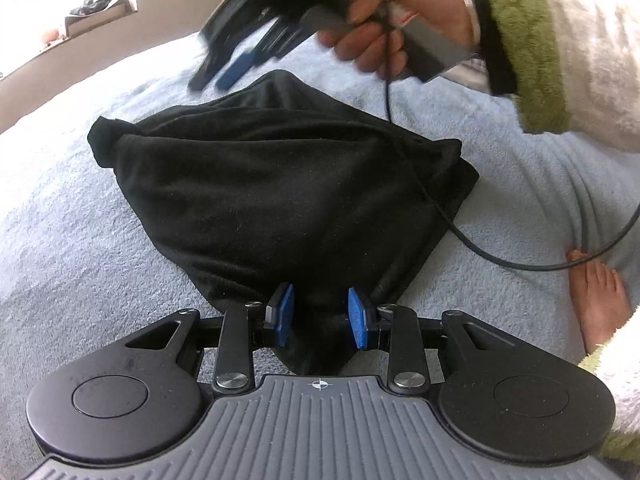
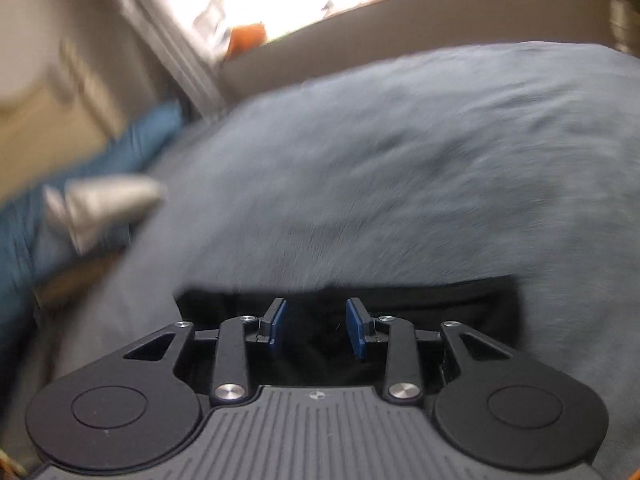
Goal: Fold clothes
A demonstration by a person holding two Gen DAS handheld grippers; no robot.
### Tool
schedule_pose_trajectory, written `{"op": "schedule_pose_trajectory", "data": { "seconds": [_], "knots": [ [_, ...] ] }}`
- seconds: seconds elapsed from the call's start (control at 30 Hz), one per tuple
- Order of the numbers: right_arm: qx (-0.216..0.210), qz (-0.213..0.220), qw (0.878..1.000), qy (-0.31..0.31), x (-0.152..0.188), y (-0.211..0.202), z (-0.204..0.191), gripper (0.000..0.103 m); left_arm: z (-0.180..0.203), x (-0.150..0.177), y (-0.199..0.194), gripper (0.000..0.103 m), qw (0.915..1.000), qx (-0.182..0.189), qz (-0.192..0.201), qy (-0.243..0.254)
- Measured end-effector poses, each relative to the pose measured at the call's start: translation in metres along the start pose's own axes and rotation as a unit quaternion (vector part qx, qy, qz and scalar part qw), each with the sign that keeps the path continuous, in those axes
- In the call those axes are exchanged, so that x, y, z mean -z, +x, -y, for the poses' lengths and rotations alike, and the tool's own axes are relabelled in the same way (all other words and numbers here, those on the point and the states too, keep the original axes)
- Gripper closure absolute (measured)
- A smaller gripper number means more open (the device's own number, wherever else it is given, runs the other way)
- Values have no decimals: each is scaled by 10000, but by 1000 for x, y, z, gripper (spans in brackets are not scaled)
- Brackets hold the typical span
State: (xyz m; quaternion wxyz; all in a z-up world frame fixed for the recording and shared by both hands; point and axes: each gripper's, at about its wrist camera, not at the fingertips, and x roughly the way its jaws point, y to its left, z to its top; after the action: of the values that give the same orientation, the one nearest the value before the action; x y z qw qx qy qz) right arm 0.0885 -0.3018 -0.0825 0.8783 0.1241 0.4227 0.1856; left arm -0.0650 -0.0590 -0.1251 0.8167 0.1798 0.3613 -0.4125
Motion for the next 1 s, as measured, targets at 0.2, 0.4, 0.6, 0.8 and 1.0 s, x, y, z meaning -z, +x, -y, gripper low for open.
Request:
{"op": "schedule_pose_trajectory", "data": {
  "seconds": [0.2, 0.4, 0.6, 0.8, 1.0],
  "knots": [
    [154, -318, 9992, -160, 6, 24, -5, 97, 0, 1, -1, 74, 10000, -9, 30, -40],
    [656, 1102, 9909, 420, 14, -43, -1, 98, -5, 0, -1, 74, 9998, 72, 41, -154],
    [1075, 1147, 9814, 1104, 26, -53, 32, 97, -7, -1, -2, 74, 9998, 79, 22, -200],
    [751, 1124, 9732, 1858, 36, -78, 66, 81, -9, -4, -4, 74, 9996, 63, -21, -277],
    [-106, 412, 9841, 1725, 52, -112, 68, 76, -13, -7, -6, 73, 9987, 144, -37, -478]
  ]
}}
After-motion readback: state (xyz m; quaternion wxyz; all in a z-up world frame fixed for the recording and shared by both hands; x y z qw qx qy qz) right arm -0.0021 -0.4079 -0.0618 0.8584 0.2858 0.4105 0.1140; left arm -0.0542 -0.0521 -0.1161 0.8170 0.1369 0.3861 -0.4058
